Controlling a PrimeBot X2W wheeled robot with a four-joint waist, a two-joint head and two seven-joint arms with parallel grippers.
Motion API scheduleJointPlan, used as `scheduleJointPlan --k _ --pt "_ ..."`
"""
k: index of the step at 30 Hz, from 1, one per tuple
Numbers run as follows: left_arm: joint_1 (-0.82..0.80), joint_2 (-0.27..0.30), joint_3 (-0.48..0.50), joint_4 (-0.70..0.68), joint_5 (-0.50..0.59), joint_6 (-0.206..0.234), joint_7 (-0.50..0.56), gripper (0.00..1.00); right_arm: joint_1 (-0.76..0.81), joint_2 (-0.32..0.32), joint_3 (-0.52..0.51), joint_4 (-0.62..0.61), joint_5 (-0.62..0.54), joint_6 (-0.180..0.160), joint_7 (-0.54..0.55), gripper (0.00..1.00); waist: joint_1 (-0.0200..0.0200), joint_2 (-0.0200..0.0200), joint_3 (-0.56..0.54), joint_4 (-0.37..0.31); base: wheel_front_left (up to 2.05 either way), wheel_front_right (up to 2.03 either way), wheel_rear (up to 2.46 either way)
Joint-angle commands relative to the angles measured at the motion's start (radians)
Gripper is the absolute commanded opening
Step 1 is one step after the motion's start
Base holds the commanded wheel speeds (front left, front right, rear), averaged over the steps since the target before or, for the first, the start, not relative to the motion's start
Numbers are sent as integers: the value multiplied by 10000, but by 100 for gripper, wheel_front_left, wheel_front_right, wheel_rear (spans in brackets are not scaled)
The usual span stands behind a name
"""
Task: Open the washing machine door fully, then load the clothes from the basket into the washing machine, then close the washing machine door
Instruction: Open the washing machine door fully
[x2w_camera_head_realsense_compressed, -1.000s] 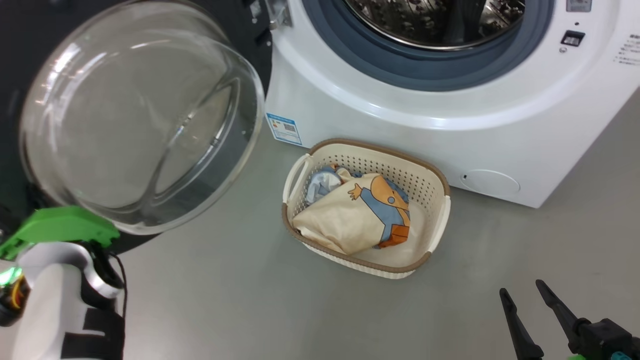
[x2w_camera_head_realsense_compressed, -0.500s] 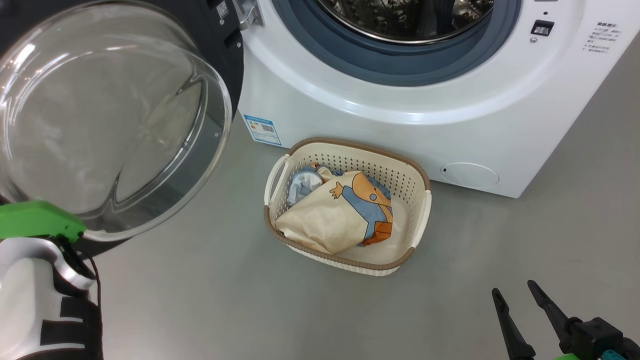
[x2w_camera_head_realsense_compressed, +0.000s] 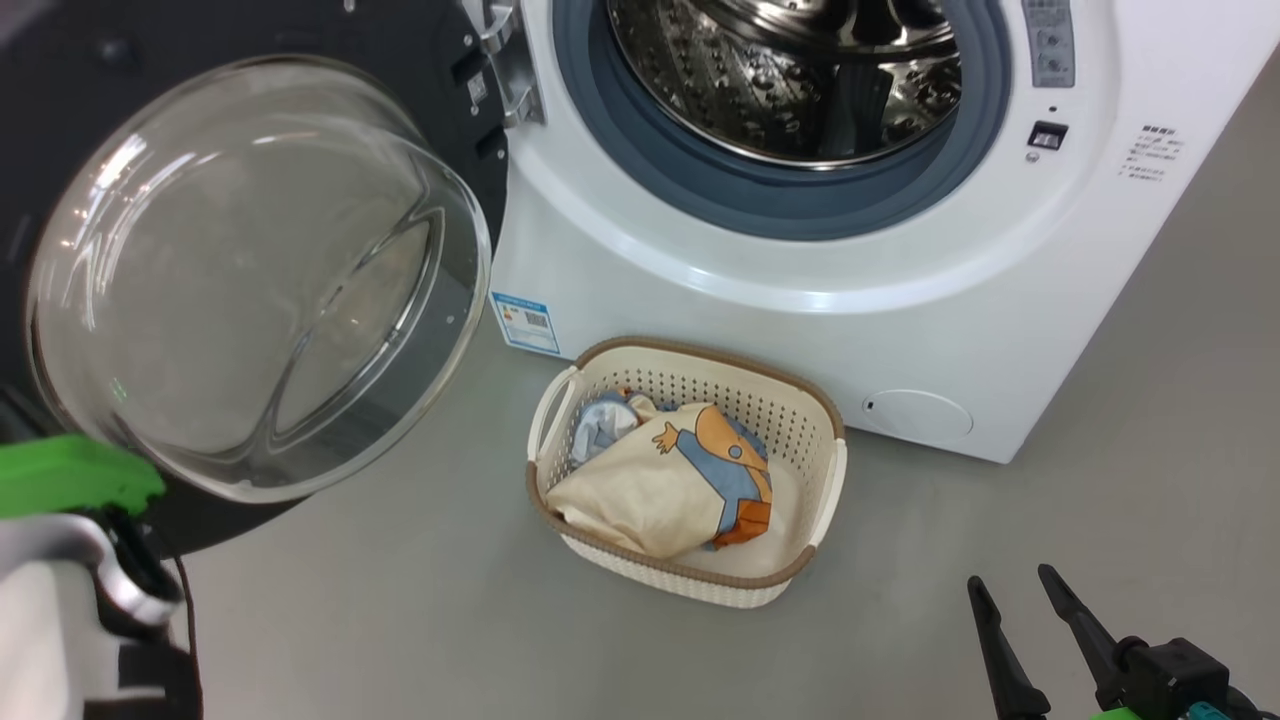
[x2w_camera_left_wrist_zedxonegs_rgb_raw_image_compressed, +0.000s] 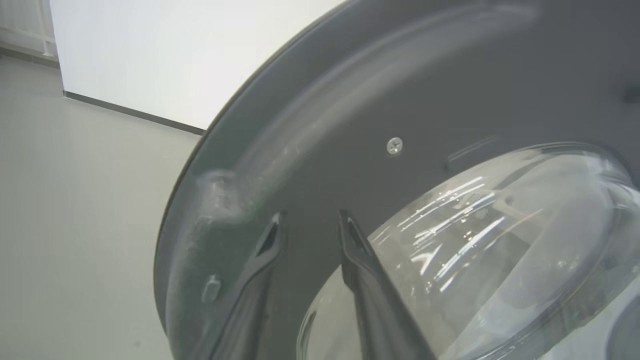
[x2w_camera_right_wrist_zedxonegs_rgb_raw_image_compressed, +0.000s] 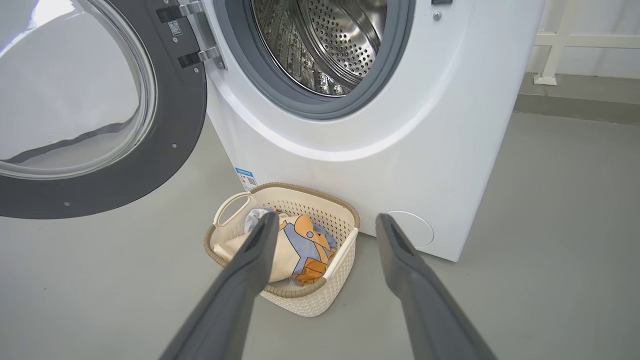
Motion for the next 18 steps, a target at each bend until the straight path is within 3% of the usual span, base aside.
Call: scheduleJointPlan --k 1,7,18 --pt "176 312 173 -472 218 -116 -60 100 -46 -56 187 -246 85 16 -120 100 0 0 -177 -125 0 0 0" --pt "1530 122 -567 -2409 362 -702 -60 100 -73 91 22 -365 26 16 -120 100 0 0 -360 -586 0 0 0" --pt "3887 58 -2531 -4895 -1209 -1833 -60 100 1 215 -8 -723 -188 16 -120 100 0 0 -736 -1971 0 0 0"
